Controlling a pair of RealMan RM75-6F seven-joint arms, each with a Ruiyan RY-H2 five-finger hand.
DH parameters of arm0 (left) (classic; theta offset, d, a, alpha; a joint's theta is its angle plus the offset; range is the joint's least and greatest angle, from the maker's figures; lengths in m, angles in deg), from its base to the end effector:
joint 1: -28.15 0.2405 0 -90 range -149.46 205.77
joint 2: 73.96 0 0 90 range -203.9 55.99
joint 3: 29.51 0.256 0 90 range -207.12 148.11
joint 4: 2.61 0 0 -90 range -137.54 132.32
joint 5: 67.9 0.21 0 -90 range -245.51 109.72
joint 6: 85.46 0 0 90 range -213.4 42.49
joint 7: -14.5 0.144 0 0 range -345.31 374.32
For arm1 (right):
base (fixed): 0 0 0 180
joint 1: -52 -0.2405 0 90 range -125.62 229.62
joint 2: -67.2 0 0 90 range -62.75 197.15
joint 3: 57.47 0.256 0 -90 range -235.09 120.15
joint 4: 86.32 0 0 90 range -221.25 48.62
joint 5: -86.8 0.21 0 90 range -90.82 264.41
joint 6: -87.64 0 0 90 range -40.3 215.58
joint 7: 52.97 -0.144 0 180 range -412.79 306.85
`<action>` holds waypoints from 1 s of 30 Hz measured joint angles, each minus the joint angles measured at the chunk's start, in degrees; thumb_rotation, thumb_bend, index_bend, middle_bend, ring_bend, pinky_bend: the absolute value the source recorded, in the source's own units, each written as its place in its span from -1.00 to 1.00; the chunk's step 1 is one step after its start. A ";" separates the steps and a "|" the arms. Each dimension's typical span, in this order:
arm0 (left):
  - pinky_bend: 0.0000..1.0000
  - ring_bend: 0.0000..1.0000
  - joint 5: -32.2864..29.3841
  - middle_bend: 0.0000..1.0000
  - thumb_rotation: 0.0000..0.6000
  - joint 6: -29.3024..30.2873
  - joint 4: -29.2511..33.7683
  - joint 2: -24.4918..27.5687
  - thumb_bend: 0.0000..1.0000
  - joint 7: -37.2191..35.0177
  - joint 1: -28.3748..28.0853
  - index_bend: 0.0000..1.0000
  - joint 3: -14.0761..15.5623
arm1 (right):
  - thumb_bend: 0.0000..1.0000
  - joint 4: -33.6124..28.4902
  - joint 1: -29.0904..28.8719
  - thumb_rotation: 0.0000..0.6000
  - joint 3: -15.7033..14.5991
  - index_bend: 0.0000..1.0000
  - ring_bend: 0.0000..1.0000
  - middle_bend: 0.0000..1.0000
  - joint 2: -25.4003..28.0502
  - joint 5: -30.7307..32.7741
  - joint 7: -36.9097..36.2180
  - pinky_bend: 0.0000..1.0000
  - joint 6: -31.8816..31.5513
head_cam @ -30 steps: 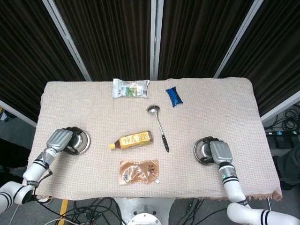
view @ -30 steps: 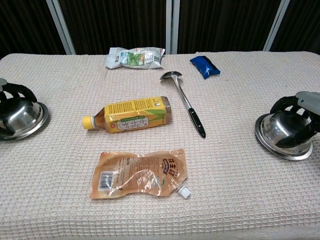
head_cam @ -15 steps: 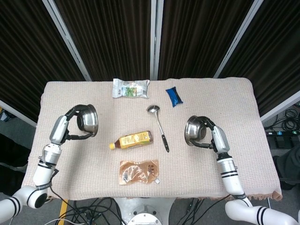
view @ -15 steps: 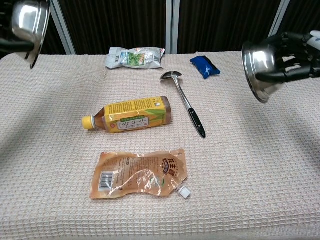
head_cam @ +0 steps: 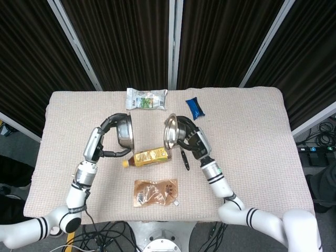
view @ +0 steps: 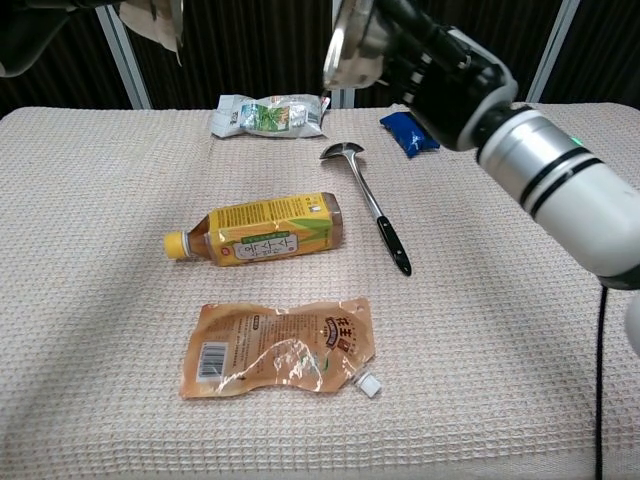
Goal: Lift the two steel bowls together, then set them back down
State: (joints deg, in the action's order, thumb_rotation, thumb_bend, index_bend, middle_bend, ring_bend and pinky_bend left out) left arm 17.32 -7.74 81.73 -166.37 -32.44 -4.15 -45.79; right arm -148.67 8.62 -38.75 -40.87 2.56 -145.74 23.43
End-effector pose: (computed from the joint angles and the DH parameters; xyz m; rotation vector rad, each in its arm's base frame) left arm -0.1317 0.3215 0.0390 -1.1565 -1.6218 -2.1155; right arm -0.0955 -0.3623 -0.0544 -0.5982 2.0789 -1.8667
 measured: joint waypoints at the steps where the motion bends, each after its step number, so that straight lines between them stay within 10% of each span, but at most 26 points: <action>1: 0.22 -0.15 0.02 -0.06 1.00 -0.21 -0.29 -0.22 -1.00 0.20 -0.22 -0.05 0.10 | -0.70 1.29 -1.71 1.00 0.43 -0.12 -0.33 -0.20 -1.07 -0.57 -2.65 -0.05 0.76; 13: 0.22 -0.15 0.55 -0.05 1.00 -1.29 -3.82 -3.79 -1.00 5.59 -3.14 -0.05 0.26 | -0.69 8.07 -15.06 1.00 4.30 -0.12 -0.33 -0.20 -7.10 -1.59 -13.95 -0.05 7.99; 30: 0.22 -0.15 0.00 -0.05 1.00 -1.54 -4.71 -1.52 -1.00 5.29 -3.88 -0.05 -0.24 | -0.67 9.25 -14.56 1.00 2.03 -0.12 -0.33 -0.20 -5.53 -0.54 -14.48 -0.05 7.09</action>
State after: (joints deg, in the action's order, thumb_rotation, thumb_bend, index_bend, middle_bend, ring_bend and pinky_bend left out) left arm 17.32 -9.28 77.02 -167.88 -27.14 -8.04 -46.03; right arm -139.43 -5.94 -36.73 -46.40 2.03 -160.21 30.52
